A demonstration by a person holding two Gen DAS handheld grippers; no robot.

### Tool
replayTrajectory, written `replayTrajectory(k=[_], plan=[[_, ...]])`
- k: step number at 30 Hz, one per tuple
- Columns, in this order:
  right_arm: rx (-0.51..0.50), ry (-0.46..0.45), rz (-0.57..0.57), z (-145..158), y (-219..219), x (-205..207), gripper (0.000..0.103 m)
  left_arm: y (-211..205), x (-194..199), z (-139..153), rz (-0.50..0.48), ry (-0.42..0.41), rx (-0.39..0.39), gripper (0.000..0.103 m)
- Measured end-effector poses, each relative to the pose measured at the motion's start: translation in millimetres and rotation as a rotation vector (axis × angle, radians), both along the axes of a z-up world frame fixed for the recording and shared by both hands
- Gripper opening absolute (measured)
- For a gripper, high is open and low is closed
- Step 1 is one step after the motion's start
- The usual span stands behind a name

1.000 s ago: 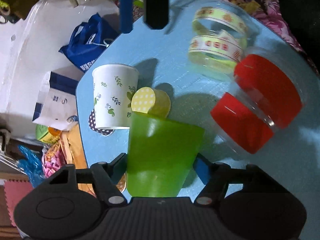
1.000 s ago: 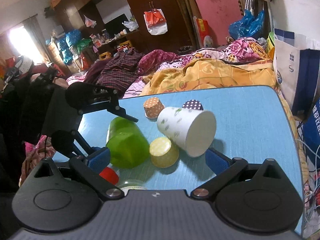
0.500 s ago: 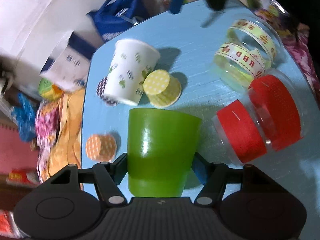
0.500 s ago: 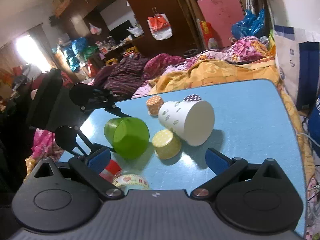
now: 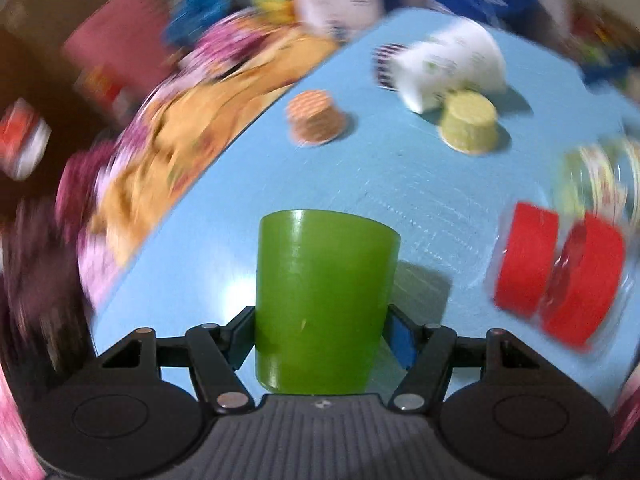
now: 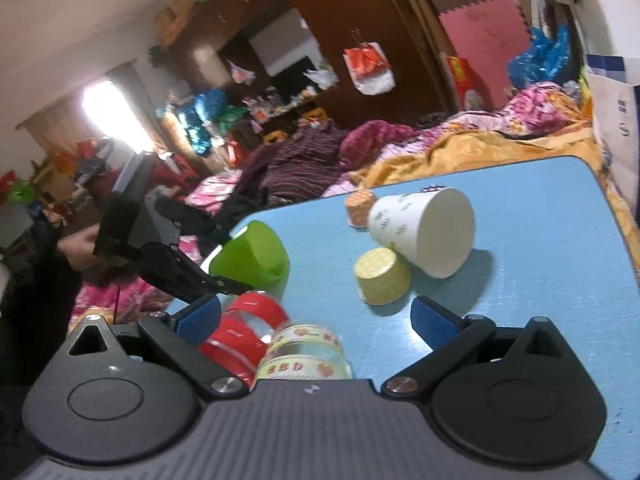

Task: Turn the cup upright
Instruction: 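Close the right gripper on the green cup's body and lift it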

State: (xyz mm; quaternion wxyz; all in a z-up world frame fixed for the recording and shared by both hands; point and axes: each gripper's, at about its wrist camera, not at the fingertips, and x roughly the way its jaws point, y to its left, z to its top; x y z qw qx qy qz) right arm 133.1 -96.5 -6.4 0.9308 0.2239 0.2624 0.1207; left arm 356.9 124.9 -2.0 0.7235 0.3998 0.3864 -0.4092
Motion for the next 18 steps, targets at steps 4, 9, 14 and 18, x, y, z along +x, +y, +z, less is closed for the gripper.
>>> replayTrajectory(k=[4, 9, 14, 18], plan=[[0.038, -0.012, 0.039, -7.8, 4.0, 2.8, 0.102, 27.7, -24.3, 0.8, 0.227, 0.068, -0.137, 0.07], [0.002, 0.024, 0.084, -9.2, 26.4, 14.2, 0.102, 45.0, -67.9, -1.1, 0.361, 0.098, -0.262, 0.07], [0.006, 0.005, 0.075, -4.3, 45.9, 9.4, 0.102, 52.3, -92.9, -11.4, 0.434, 0.097, -0.385, 0.07], [0.001, 0.013, 0.095, 1.9, 65.6, 4.0, 0.102, 68.0, -108.2, -12.0, 0.475, 0.11, -0.455, 0.069]])
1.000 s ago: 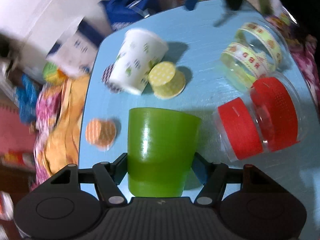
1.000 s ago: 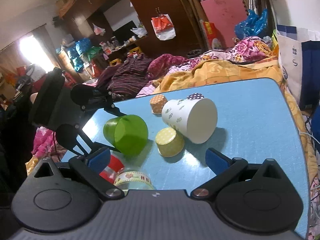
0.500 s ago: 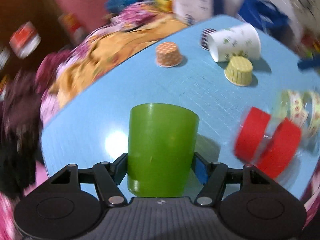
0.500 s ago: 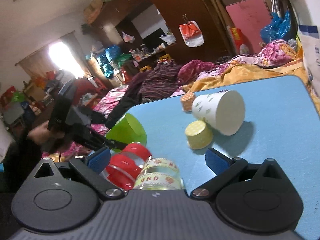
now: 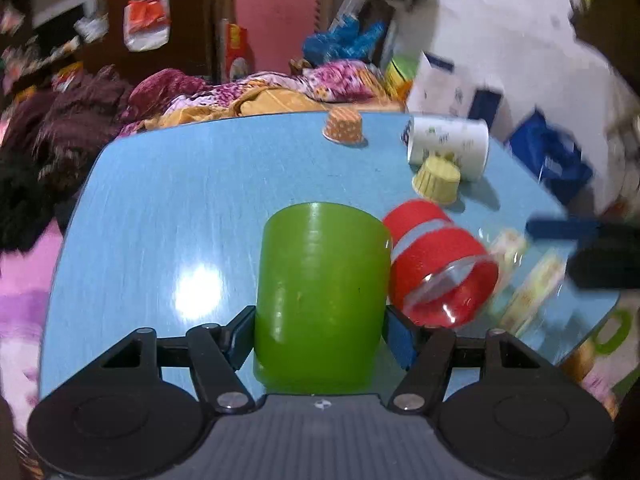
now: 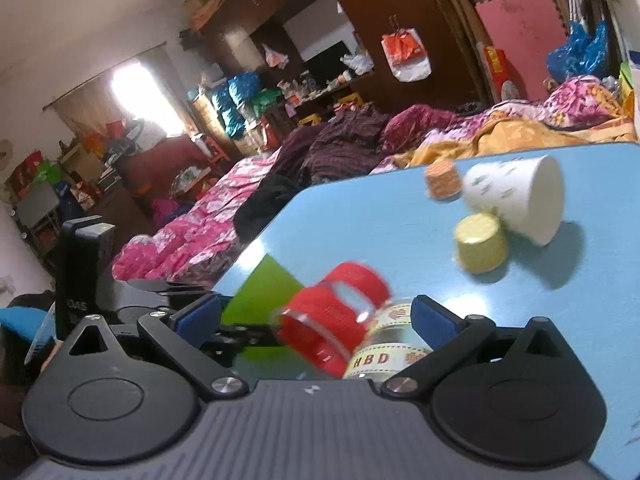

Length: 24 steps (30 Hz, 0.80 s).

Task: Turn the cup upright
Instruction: 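Close the right gripper on the green cup's body and lift it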

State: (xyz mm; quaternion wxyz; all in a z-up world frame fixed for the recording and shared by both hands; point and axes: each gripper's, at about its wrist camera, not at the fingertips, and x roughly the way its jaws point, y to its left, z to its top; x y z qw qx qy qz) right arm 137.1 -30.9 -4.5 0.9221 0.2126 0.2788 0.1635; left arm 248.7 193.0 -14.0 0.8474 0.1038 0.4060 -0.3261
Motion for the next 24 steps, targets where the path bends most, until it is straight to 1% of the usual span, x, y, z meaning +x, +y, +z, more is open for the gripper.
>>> replayTrajectory(k=[1, 3, 7, 9, 11, 13, 15, 18, 21, 22, 24], plan=[[0.008, 0.008, 0.008, 0.9, 4.5, -0.3, 0.102, 3.5, -2.2, -1.3, 0.008, 0.001, -0.007, 0.069], [0.053, 0.025, 0.007, -1.2, 10.0, 0.9, 0.102, 11.3, -2.2, -4.5, 0.026, 0.01, -0.04, 0.069], [0.101, 0.057, 0.017, -9.5, 22.0, 6.9, 0.102, 25.1, 0.0, -9.3, 0.027, 0.02, -0.099, 0.069], [0.068, 0.041, 0.004, -9.7, 26.3, 6.6, 0.102, 27.0, -0.3, -10.9, 0.017, 0.019, -0.113, 0.069], [0.078, 0.039, 0.019, -8.0, 24.6, 9.7, 0.102, 28.6, 2.5, -12.7, 0.007, 0.022, -0.127, 0.069], [0.065, 0.036, 0.01, -6.2, 27.4, 15.5, 0.102, 32.0, 9.2, -13.2, 0.018, 0.03, -0.144, 0.069], [0.013, 0.025, 0.014, -5.7, 28.9, 25.0, 0.102, 34.1, 17.5, -14.5, 0.032, 0.043, -0.163, 0.069], [-0.019, 0.029, -0.004, -7.2, 28.4, 33.8, 0.102, 33.3, 24.1, -15.0, 0.042, 0.051, -0.17, 0.069], [-0.038, 0.021, -0.044, 8.9, 30.0, 36.5, 0.102, 35.4, 24.0, -13.3, 0.051, 0.039, -0.181, 0.069], [-0.037, 0.033, -0.036, 15.7, 32.2, 40.4, 0.102, 36.5, 23.5, -13.1, 0.057, 0.035, -0.186, 0.069], [-0.026, 0.086, -0.001, 23.8, 41.5, 55.7, 0.102, 36.1, 22.9, -14.4, 0.057, 0.035, -0.19, 0.069]])
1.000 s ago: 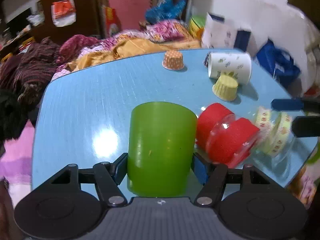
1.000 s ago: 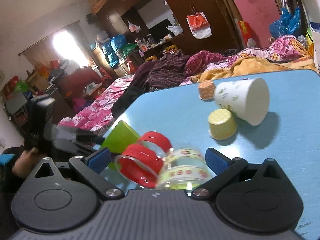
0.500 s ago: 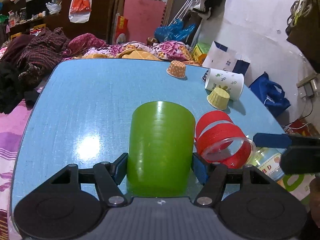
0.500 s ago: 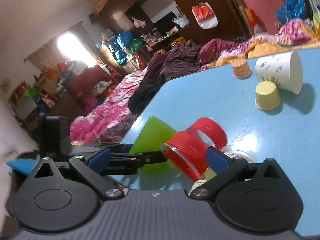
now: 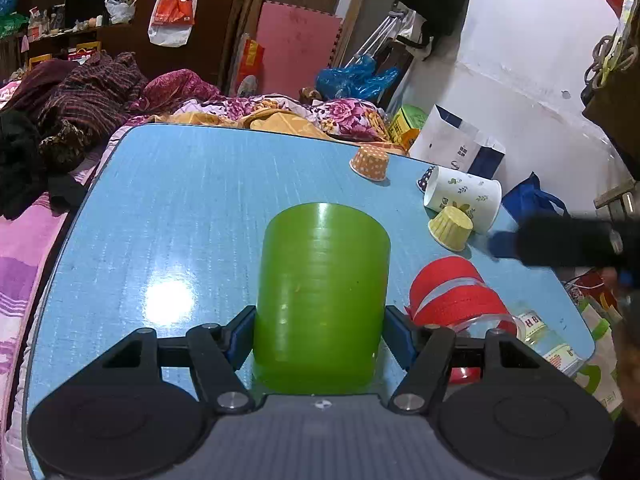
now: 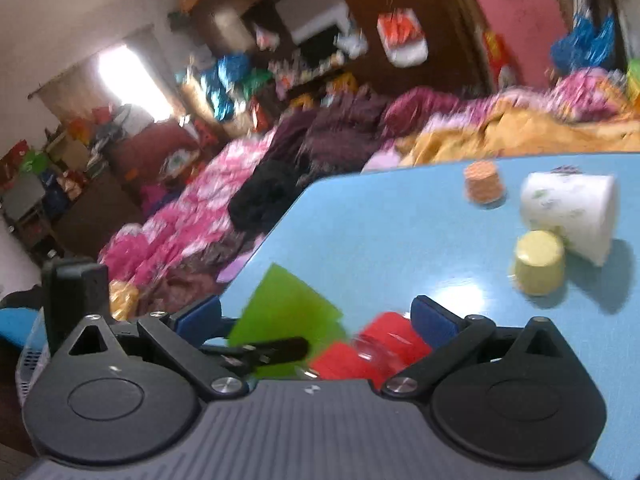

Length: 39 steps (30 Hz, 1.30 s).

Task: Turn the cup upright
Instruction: 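Close the right gripper on the green cup's body and lift it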

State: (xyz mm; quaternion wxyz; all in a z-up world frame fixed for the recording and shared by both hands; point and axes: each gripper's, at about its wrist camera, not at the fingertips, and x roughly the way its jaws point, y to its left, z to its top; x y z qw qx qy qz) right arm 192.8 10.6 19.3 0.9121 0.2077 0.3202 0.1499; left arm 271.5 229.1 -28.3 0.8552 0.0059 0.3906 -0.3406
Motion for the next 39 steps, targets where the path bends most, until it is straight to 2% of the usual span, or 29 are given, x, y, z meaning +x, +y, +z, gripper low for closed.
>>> replayTrajectory(k=[3, 7, 12, 17, 25, 31, 39], plan=[[0.009, 0.102, 0.041, 2.6, 15.9, 29.2, 0.102, 2.6, -0.1, -2.6, 0.005, 0.007, -0.014, 0.069], [-0.006, 0.214, 0.067, 0.1, 35.5, 53.8, 0.096, 9.3, 3.8, -4.5, 0.057, -0.001, -0.036, 0.069], [-0.091, 0.293, 0.09, -2.7, 59.1, 66.0, 0.094, 13.8, 13.8, -8.9, 0.081, 0.025, -0.065, 0.069], [-0.146, 0.383, 0.078, -13.5, 68.1, 84.7, 0.09, 15.2, 14.8, -10.2, 0.088, 0.013, -0.065, 0.069], [-0.134, 0.447, 0.066, -20.1, 71.9, 96.9, 0.084, 13.6, 10.5, -9.7, 0.099, -0.019, -0.033, 0.069], [-0.134, 0.441, 0.031, -20.0, 72.6, 100.5, 0.079, 5.3, 5.5, -9.8, 0.089, -0.032, 0.005, 0.068], [-0.183, 0.446, 0.086, -16.8, 83.1, 108.2, 0.079, 11.1, 4.9, -10.5, 0.072, -0.034, 0.008, 0.069]])
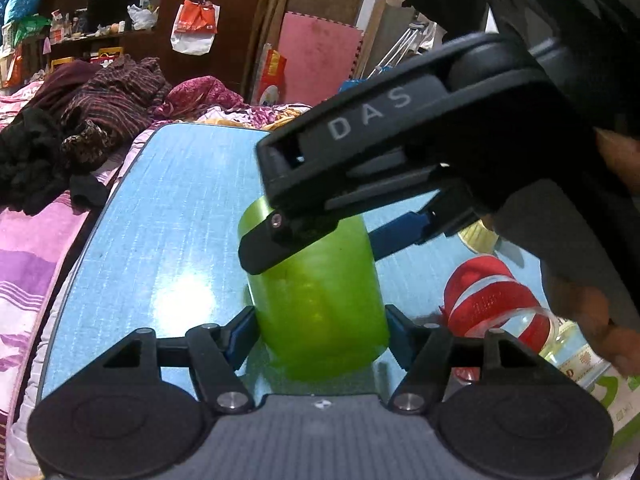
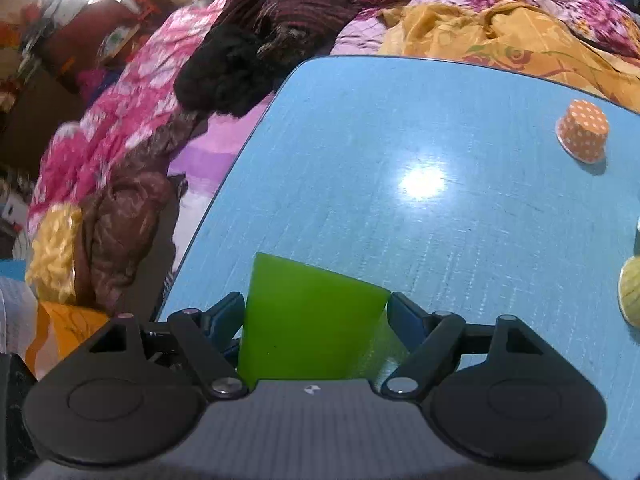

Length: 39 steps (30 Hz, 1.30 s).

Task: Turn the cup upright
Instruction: 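Close the right gripper on the green cup's body and lift it, then rotate the held green cup upright with the right gripper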

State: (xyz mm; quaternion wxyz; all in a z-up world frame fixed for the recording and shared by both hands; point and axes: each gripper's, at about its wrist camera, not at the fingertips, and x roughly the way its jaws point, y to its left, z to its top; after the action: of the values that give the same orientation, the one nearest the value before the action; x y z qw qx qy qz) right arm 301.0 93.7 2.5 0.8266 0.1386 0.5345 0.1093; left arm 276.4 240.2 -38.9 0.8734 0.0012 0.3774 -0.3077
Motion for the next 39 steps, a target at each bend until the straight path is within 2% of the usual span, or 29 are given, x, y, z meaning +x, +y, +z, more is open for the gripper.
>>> replayTrajectory(k=[5, 9, 12, 15, 18, 21, 23, 27, 28, 32, 35, 39], plan=[[-0.058, 0.025, 0.035, 2.1, 9.5, 8.7, 0.08, -2.3, -0.4, -0.6, -0.016, -0.002, 0.016, 0.07], [-0.075, 0.005, 0.03, 1.2, 12.3, 6.1, 0.079, -2.1, -4.3, -0.9, -0.012, -0.013, 0.021, 0.07], [-0.107, -0.058, 0.021, 7.3, 13.3, -0.3, 0.078, 0.7, -12.1, 2.4, -0.014, -0.04, 0.004, 0.069], [-0.091, -0.113, 0.016, 13.7, 5.4, -6.0, 0.078, 5.9, -22.4, 6.7, -0.01, -0.067, -0.011, 0.07], [-0.142, -0.19, 0.018, 18.4, 4.3, -14.5, 0.077, 13.3, -30.9, 8.3, -0.017, -0.078, -0.042, 0.07], [-0.115, -0.229, 0.019, 22.1, -5.4, -19.2, 0.076, 20.8, -37.2, 10.3, -0.01, -0.094, -0.073, 0.07], [-0.148, -0.266, 0.023, 26.1, -5.5, -23.8, 0.076, 23.8, -39.7, 13.1, -0.004, -0.109, -0.086, 0.07], [-0.15, -0.322, 0.014, 35.5, -13.8, -32.2, 0.076, 27.3, -40.3, 17.0, 0.0, -0.118, -0.132, 0.071], [-0.165, -0.344, 0.016, 39.2, -14.0, -36.7, 0.076, 28.4, -42.0, 18.4, -0.004, -0.13, -0.152, 0.071], [-0.238, -0.444, -0.003, 60.6, -27.8, -64.8, 0.076, 24.8, -47.8, 20.7, -0.02, -0.172, -0.154, 0.076], [-0.303, -0.508, -0.063, 74.0, -53.6, -95.3, 0.076, 21.0, -54.9, 22.7, -0.035, -0.199, -0.174, 0.076], [-0.376, -0.542, -0.145, 69.3, -90.4, -135.2, 0.076, 18.6, -61.3, 25.6, -0.045, -0.229, -0.222, 0.076]])
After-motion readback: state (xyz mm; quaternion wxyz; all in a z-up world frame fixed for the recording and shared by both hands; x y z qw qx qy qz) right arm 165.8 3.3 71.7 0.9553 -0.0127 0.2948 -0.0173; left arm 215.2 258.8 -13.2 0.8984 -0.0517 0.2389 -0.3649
